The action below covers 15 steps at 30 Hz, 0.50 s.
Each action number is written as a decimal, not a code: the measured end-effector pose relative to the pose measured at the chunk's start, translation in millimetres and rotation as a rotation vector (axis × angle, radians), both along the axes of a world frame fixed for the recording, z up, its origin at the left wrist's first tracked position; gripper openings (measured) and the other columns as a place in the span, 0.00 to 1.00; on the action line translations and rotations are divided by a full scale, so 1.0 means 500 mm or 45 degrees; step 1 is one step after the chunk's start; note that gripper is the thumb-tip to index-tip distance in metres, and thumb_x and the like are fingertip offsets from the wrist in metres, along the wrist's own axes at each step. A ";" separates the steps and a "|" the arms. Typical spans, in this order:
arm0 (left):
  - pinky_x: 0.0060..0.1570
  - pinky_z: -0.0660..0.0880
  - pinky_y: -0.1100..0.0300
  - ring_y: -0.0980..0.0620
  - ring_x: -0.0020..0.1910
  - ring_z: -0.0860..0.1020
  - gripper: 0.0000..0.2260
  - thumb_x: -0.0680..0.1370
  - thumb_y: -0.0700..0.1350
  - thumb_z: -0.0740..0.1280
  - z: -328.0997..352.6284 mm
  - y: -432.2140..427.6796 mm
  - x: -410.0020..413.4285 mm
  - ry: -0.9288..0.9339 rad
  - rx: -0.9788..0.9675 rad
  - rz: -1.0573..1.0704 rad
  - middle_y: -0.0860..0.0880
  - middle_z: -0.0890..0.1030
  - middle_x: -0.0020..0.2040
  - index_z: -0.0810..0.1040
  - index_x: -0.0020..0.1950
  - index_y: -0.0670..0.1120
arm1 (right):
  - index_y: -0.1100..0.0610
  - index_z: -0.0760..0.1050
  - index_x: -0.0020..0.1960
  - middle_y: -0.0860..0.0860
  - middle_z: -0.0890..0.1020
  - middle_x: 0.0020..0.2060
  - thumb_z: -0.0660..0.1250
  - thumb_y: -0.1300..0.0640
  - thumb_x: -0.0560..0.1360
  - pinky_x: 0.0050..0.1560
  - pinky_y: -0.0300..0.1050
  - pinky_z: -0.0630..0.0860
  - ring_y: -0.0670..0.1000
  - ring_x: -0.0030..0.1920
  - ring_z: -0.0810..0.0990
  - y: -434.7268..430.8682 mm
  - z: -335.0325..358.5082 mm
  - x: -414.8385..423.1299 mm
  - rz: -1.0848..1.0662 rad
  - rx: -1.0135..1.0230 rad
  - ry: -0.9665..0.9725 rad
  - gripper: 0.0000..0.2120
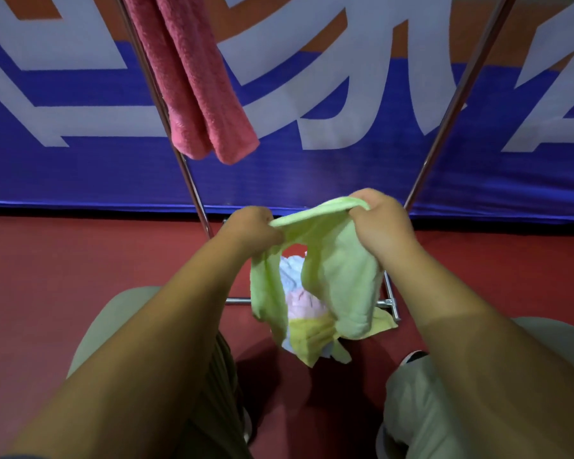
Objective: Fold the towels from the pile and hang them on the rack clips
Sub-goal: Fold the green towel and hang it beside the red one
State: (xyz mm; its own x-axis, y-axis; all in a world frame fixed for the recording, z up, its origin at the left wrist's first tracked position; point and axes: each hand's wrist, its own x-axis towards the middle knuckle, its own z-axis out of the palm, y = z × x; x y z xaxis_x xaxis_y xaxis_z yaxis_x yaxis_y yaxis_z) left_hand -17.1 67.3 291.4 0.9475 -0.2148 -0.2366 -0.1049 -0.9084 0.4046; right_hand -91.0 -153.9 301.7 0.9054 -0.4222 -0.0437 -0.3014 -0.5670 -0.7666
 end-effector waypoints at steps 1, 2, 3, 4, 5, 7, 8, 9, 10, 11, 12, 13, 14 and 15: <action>0.42 0.71 0.57 0.43 0.47 0.81 0.08 0.75 0.51 0.75 0.000 0.003 -0.001 0.013 0.041 0.012 0.47 0.83 0.45 0.81 0.46 0.47 | 0.55 0.84 0.60 0.55 0.87 0.56 0.63 0.60 0.82 0.54 0.47 0.74 0.59 0.58 0.83 -0.008 0.001 0.004 -0.075 -0.009 0.019 0.13; 0.43 0.72 0.56 0.43 0.48 0.81 0.09 0.75 0.51 0.75 0.001 0.005 -0.002 0.026 0.016 0.038 0.46 0.84 0.45 0.82 0.47 0.47 | 0.58 0.83 0.58 0.58 0.86 0.56 0.61 0.60 0.82 0.55 0.48 0.75 0.61 0.59 0.82 -0.018 -0.004 0.010 -0.118 -0.014 0.076 0.13; 0.43 0.75 0.54 0.43 0.47 0.83 0.09 0.75 0.51 0.76 0.006 0.004 -0.005 0.043 -0.084 0.064 0.46 0.84 0.45 0.82 0.48 0.46 | 0.60 0.82 0.53 0.61 0.86 0.55 0.61 0.60 0.82 0.53 0.49 0.75 0.63 0.57 0.82 -0.026 -0.008 0.014 -0.123 -0.027 0.157 0.11; 0.44 0.78 0.52 0.44 0.46 0.84 0.10 0.74 0.51 0.77 0.011 0.001 -0.009 0.062 -0.248 0.085 0.45 0.86 0.44 0.83 0.47 0.45 | 0.60 0.79 0.46 0.62 0.85 0.50 0.62 0.59 0.81 0.48 0.48 0.73 0.63 0.53 0.81 -0.029 -0.013 0.016 -0.089 -0.058 0.259 0.10; 0.46 0.81 0.51 0.46 0.45 0.86 0.11 0.74 0.51 0.79 0.017 -0.003 -0.016 0.093 -0.430 0.094 0.44 0.87 0.44 0.84 0.47 0.45 | 0.60 0.76 0.40 0.60 0.83 0.44 0.63 0.58 0.79 0.42 0.47 0.70 0.62 0.48 0.80 -0.025 -0.014 0.015 -0.020 -0.089 0.352 0.11; 0.48 0.84 0.52 0.49 0.41 0.86 0.09 0.74 0.49 0.81 0.030 -0.014 -0.034 0.165 -0.693 0.042 0.44 0.89 0.44 0.86 0.47 0.45 | 0.62 0.78 0.39 0.56 0.80 0.37 0.69 0.57 0.76 0.38 0.46 0.68 0.56 0.41 0.77 -0.005 -0.021 0.011 0.163 -0.065 0.450 0.10; 0.48 0.84 0.51 0.50 0.40 0.86 0.08 0.75 0.47 0.81 0.035 -0.020 -0.043 0.184 -0.760 0.004 0.43 0.89 0.44 0.86 0.47 0.45 | 0.61 0.82 0.44 0.53 0.83 0.38 0.72 0.56 0.75 0.40 0.45 0.70 0.54 0.42 0.79 0.007 -0.024 0.006 0.258 0.071 0.443 0.08; 0.47 0.84 0.50 0.50 0.39 0.85 0.06 0.75 0.44 0.79 0.039 -0.026 -0.053 0.185 -0.796 -0.025 0.42 0.89 0.44 0.85 0.47 0.45 | 0.59 0.84 0.52 0.48 0.86 0.42 0.75 0.56 0.73 0.44 0.44 0.73 0.50 0.45 0.83 0.019 -0.021 0.000 0.328 0.259 0.422 0.09; 0.45 0.84 0.50 0.50 0.38 0.84 0.03 0.76 0.42 0.78 0.042 -0.031 -0.059 0.175 -0.820 -0.050 0.42 0.88 0.43 0.85 0.47 0.45 | 0.54 0.85 0.58 0.45 0.89 0.47 0.77 0.55 0.72 0.50 0.44 0.77 0.47 0.50 0.86 0.029 -0.018 -0.004 0.390 0.420 0.403 0.14; 0.44 0.83 0.53 0.51 0.38 0.84 0.02 0.76 0.41 0.77 0.043 -0.034 -0.062 0.155 -0.833 -0.072 0.43 0.88 0.41 0.85 0.47 0.45 | 0.49 0.84 0.60 0.45 0.90 0.50 0.78 0.54 0.69 0.54 0.44 0.79 0.46 0.53 0.88 0.034 -0.017 -0.005 0.447 0.517 0.377 0.19; 0.43 0.81 0.56 0.53 0.37 0.83 0.02 0.76 0.40 0.76 0.045 -0.035 -0.062 0.131 -0.836 -0.093 0.46 0.87 0.40 0.86 0.48 0.46 | 0.48 0.85 0.58 0.45 0.90 0.49 0.78 0.52 0.67 0.57 0.46 0.81 0.47 0.53 0.88 0.034 -0.024 0.001 0.460 0.535 0.355 0.20; 0.42 0.80 0.59 0.55 0.38 0.83 0.03 0.76 0.40 0.76 0.047 -0.033 -0.061 0.104 -0.818 -0.113 0.49 0.87 0.40 0.86 0.48 0.47 | 0.49 0.86 0.55 0.47 0.90 0.46 0.75 0.52 0.65 0.56 0.49 0.81 0.49 0.49 0.88 0.034 -0.029 0.007 0.448 0.531 0.330 0.18; 0.41 0.80 0.60 0.56 0.38 0.83 0.06 0.75 0.40 0.76 0.047 -0.029 -0.056 0.066 -0.763 -0.128 0.51 0.87 0.41 0.86 0.49 0.49 | 0.52 0.87 0.50 0.49 0.89 0.42 0.73 0.52 0.65 0.53 0.52 0.81 0.51 0.46 0.86 0.033 -0.032 0.011 0.399 0.523 0.300 0.14; 0.40 0.80 0.61 0.55 0.39 0.83 0.08 0.75 0.39 0.75 0.047 -0.024 -0.050 0.013 -0.671 -0.134 0.52 0.87 0.41 0.86 0.50 0.51 | 0.54 0.86 0.47 0.51 0.87 0.38 0.70 0.54 0.67 0.49 0.53 0.81 0.53 0.43 0.84 0.030 -0.033 0.014 0.316 0.527 0.261 0.11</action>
State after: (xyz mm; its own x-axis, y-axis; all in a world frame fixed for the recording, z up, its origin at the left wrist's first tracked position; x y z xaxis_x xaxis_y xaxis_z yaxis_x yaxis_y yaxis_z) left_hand -42.1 55.4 315.1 0.9128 -0.4005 -0.0803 -0.1778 -0.5667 0.8045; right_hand -83.8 -138.8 285.0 0.9314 -0.1058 -0.3483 -0.3638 -0.3028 -0.8809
